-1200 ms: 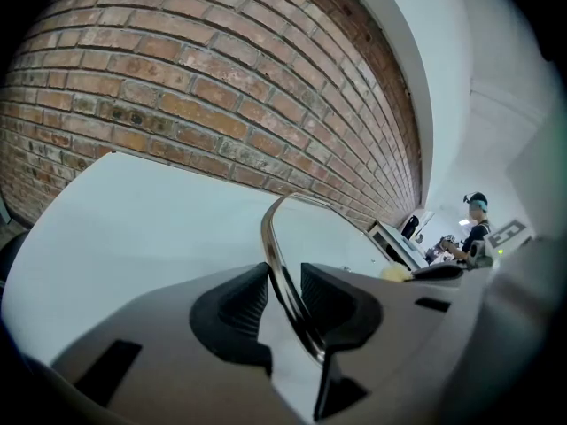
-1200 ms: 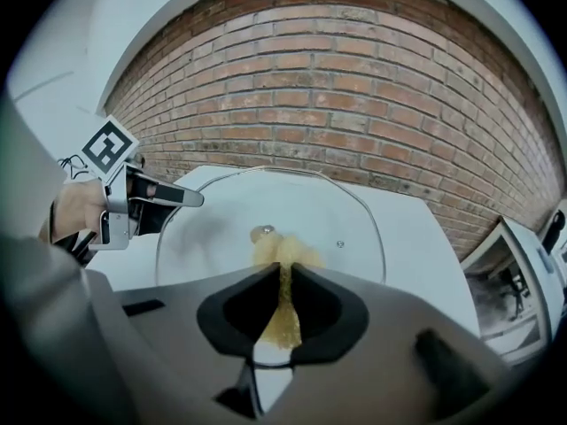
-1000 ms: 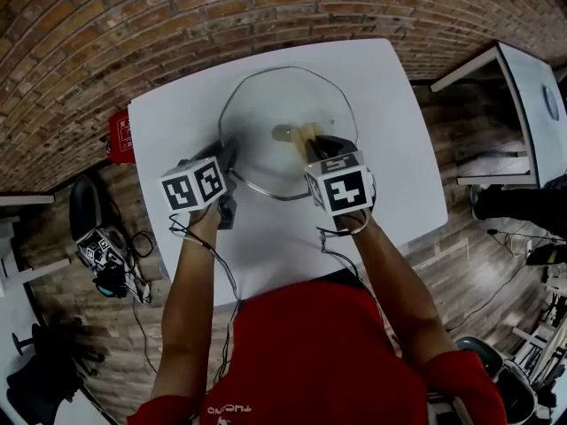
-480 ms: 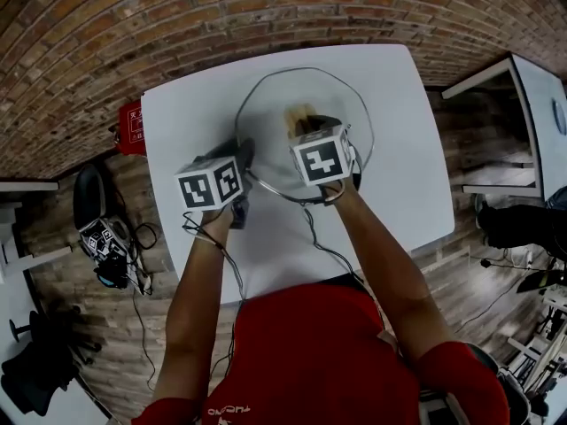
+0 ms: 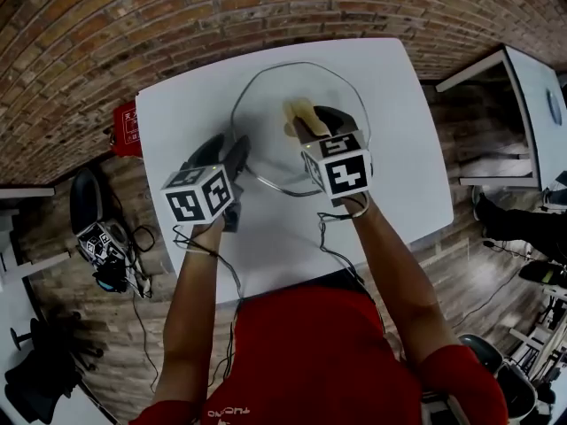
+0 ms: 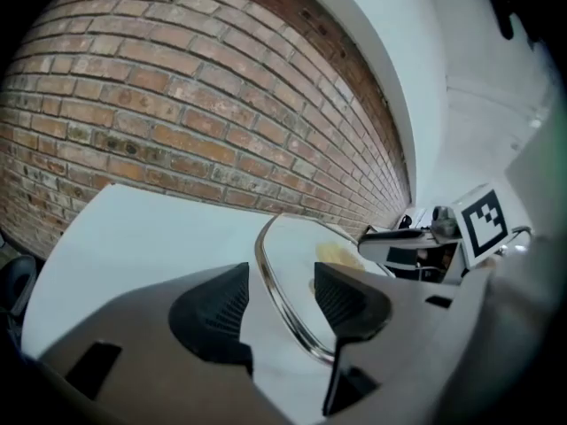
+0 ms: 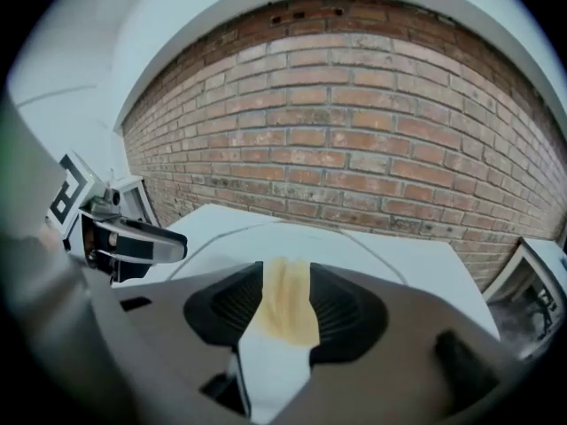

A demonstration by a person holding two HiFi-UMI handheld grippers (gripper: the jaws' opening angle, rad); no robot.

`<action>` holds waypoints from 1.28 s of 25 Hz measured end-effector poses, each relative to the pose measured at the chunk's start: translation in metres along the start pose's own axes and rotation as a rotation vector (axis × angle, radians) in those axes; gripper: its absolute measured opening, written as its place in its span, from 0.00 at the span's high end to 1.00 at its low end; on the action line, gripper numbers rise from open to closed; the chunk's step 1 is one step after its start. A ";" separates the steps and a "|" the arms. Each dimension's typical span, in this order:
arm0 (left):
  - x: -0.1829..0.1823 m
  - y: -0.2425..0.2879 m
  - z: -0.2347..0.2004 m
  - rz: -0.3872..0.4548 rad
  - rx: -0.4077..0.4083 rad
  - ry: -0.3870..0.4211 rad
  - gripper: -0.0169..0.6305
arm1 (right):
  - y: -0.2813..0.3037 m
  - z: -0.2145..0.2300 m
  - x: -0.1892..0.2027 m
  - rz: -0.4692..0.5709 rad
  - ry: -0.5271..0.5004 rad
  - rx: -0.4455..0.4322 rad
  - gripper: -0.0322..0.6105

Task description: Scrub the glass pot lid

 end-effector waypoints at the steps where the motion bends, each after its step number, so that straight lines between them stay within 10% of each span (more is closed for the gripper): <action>1: -0.001 -0.009 0.002 0.036 -0.009 0.014 0.64 | -0.011 0.001 0.001 0.052 -0.006 -0.008 0.70; 8: 0.008 -0.103 0.057 0.389 -0.027 0.164 0.64 | -0.108 -0.010 0.034 0.426 -0.071 -0.150 0.70; 12: 0.032 -0.150 0.119 0.486 -0.057 0.309 0.84 | -0.162 -0.024 0.066 0.551 -0.109 -0.254 0.76; 19: 0.107 -0.200 0.245 0.585 -0.115 0.436 0.94 | -0.269 -0.046 0.131 0.712 -0.219 -0.392 0.88; 32: 0.220 -0.245 0.387 0.594 -0.065 0.424 0.95 | -0.397 -0.077 0.234 0.786 -0.213 -0.506 0.90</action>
Point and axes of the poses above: the fingertips, and each gripper's own axes: y forward along the fingers, z to its right, x out of its underside, the point moved 9 cm from there along -y, backward along the fingers, and after that the axes turned 13 degrees about -z, right-handed, at the moved point
